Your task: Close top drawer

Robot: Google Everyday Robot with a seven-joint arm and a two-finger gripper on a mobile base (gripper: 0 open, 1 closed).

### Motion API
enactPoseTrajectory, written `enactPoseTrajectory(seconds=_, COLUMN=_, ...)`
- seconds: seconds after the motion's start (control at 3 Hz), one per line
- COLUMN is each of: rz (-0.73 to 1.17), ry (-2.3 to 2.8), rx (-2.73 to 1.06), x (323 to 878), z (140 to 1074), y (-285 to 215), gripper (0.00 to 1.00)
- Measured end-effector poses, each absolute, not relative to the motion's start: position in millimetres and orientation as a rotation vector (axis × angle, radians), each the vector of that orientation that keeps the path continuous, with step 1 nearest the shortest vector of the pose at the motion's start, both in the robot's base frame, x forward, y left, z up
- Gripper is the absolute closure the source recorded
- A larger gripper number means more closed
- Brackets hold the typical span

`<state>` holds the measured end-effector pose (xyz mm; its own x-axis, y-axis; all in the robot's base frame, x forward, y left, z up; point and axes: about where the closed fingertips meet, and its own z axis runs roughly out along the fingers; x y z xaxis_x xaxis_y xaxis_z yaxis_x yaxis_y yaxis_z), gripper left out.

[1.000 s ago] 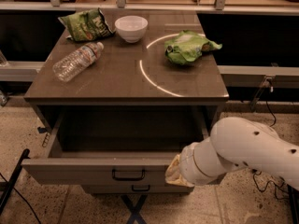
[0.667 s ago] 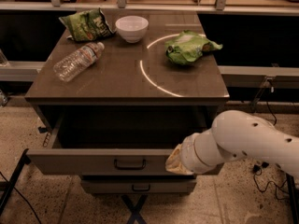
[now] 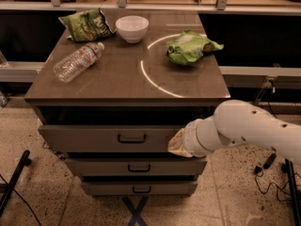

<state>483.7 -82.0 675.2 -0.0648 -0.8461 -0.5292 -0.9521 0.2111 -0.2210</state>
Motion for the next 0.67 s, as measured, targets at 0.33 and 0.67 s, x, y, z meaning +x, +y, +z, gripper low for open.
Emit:
enactPoseTrajectory(seconds=0.33, rz=0.245, ry=1.928, rx=-1.657, x=483.6, z=674.3, y=-81.9, gripper=1.00)
enactPoseTrajectory(seconds=0.67, rz=0.230, ry=1.887, rx=-1.633, x=482.9, z=668.7, y=-81.4, gripper=1.00)
